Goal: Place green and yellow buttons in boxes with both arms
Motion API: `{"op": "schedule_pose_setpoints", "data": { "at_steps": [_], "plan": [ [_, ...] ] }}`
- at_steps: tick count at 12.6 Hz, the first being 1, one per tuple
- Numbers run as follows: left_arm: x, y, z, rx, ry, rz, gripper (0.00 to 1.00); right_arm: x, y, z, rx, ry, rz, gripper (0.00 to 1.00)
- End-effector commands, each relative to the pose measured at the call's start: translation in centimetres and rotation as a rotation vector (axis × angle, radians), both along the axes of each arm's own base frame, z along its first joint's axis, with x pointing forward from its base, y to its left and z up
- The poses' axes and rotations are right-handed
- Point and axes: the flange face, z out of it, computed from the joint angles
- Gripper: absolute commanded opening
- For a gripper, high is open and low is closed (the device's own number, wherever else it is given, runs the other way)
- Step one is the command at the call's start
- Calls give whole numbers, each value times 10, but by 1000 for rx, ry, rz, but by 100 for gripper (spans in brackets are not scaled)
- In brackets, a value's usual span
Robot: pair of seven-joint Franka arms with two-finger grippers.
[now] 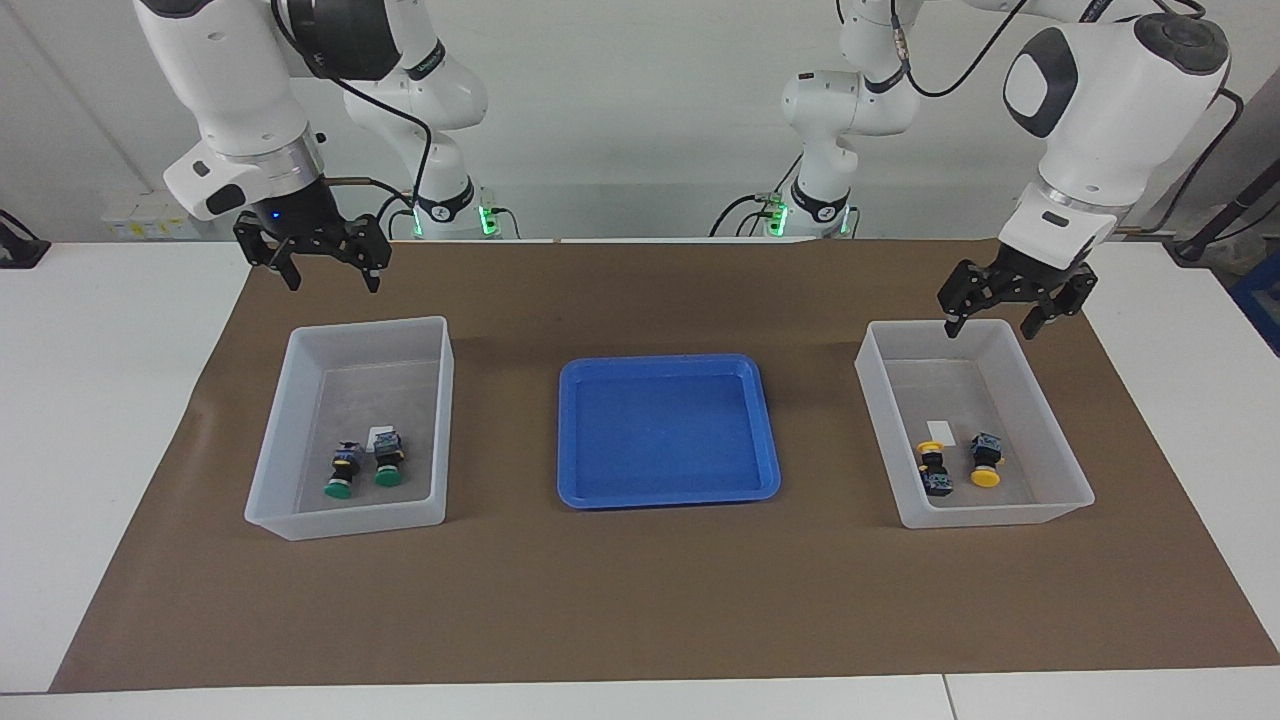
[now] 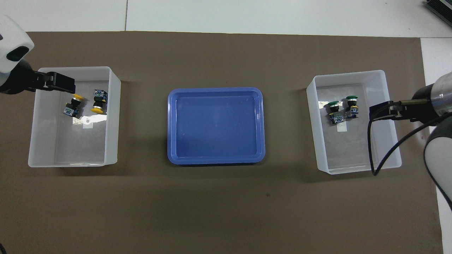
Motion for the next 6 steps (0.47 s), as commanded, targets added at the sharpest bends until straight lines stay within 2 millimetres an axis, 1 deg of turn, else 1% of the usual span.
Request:
{"op": "schedule_pose_setpoints", "data": {
  "at_steps": [1,6],
  "plan": [
    [-11,0,1,17,18,-16,100,0,-1,0,30,14,14,100],
    [-12,-1,1,17,24,-17,100,0,-2,1,30,12,13,100]
  ]
}}
